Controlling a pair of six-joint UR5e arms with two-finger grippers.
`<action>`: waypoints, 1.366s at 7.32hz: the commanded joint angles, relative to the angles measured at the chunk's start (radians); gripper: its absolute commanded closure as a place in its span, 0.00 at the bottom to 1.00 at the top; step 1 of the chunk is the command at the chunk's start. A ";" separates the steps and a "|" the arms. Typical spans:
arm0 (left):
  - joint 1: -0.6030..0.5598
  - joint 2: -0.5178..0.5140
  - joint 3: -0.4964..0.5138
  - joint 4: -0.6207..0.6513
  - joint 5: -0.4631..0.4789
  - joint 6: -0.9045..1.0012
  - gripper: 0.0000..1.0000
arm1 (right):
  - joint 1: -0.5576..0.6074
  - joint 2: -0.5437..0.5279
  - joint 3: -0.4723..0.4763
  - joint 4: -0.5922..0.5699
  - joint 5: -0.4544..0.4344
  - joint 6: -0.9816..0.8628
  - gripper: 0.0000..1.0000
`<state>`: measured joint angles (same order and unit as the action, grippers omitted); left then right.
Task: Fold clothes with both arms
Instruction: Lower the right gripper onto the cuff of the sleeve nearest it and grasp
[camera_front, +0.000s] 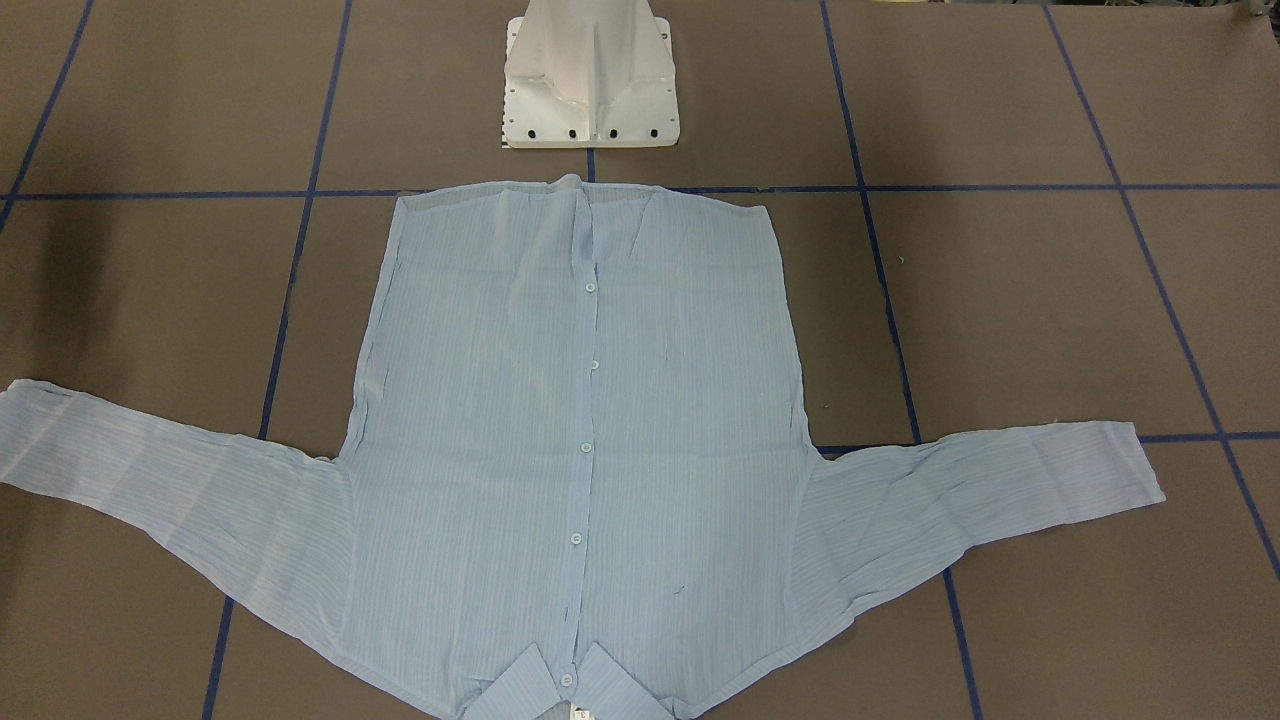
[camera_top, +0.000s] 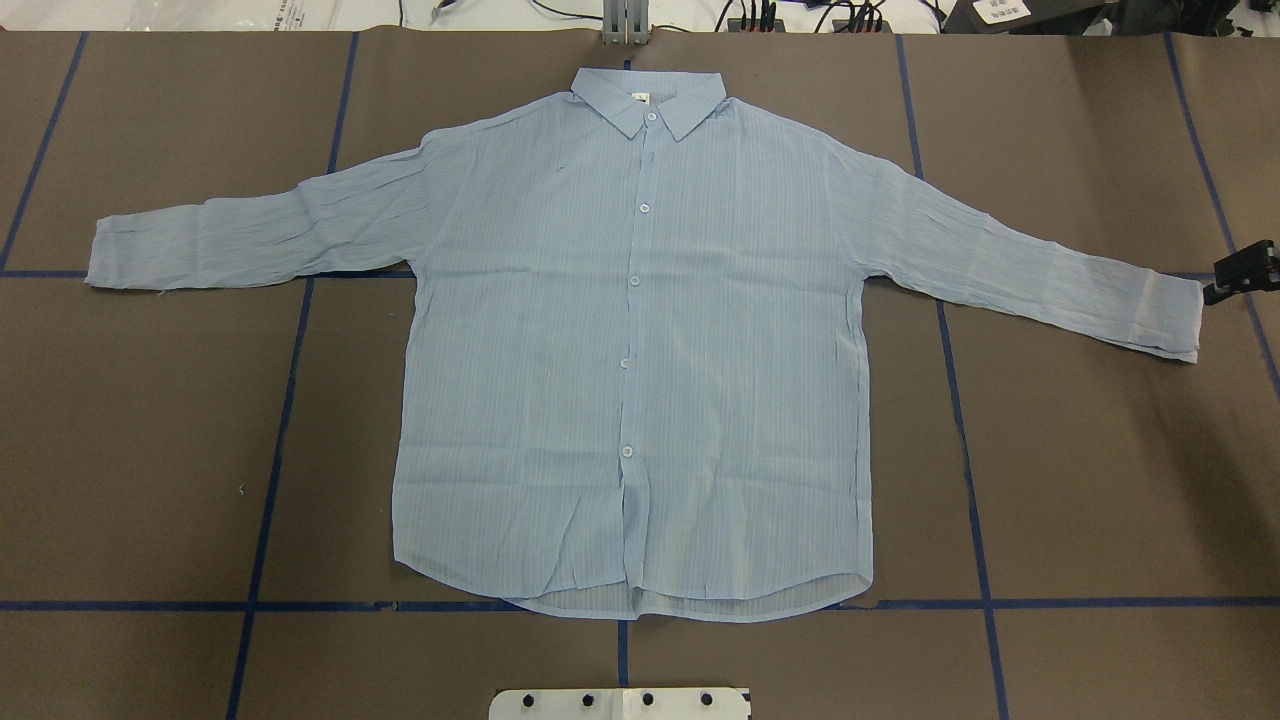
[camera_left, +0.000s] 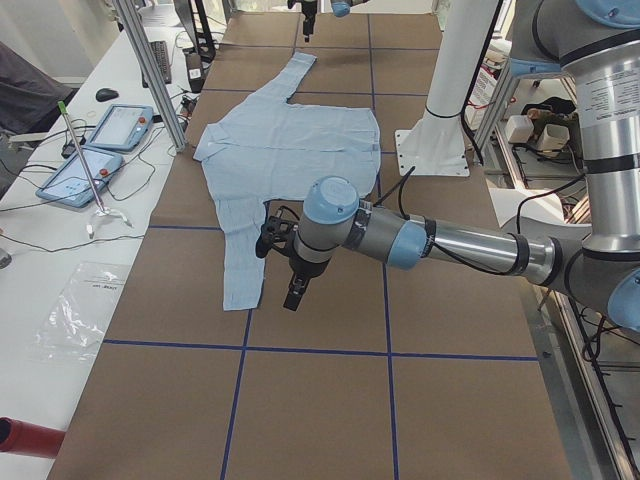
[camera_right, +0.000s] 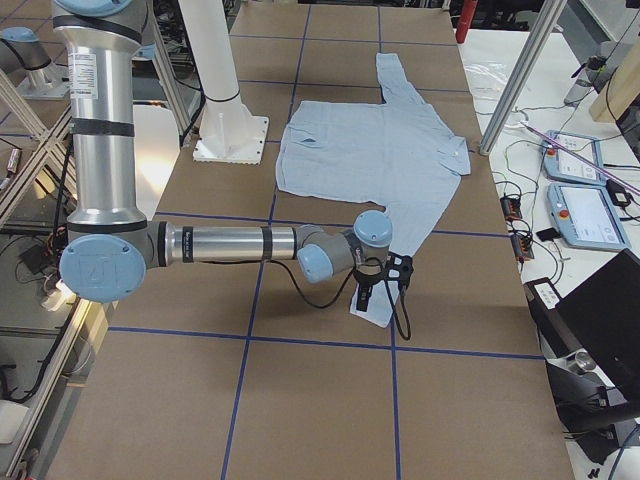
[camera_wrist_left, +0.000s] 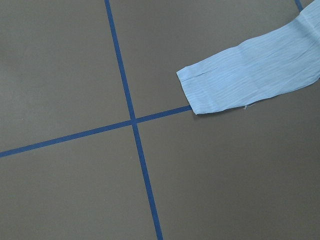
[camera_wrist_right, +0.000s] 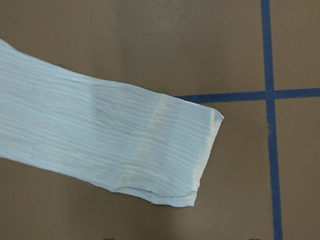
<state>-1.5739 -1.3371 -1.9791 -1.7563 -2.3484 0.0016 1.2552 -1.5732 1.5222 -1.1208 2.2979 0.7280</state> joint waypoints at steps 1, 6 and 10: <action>0.000 -0.001 -0.001 0.000 0.000 0.005 0.00 | -0.051 0.022 -0.099 0.136 -0.003 0.172 0.06; 0.000 -0.001 -0.007 0.000 0.001 0.006 0.00 | -0.097 0.048 -0.135 0.135 -0.008 0.225 0.14; 0.000 -0.001 -0.027 0.001 0.003 0.005 0.00 | -0.097 0.058 -0.186 0.136 -0.006 0.226 0.22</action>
<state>-1.5739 -1.3376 -1.9990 -1.7554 -2.3460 0.0063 1.1585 -1.5169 1.3480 -0.9849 2.2917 0.9537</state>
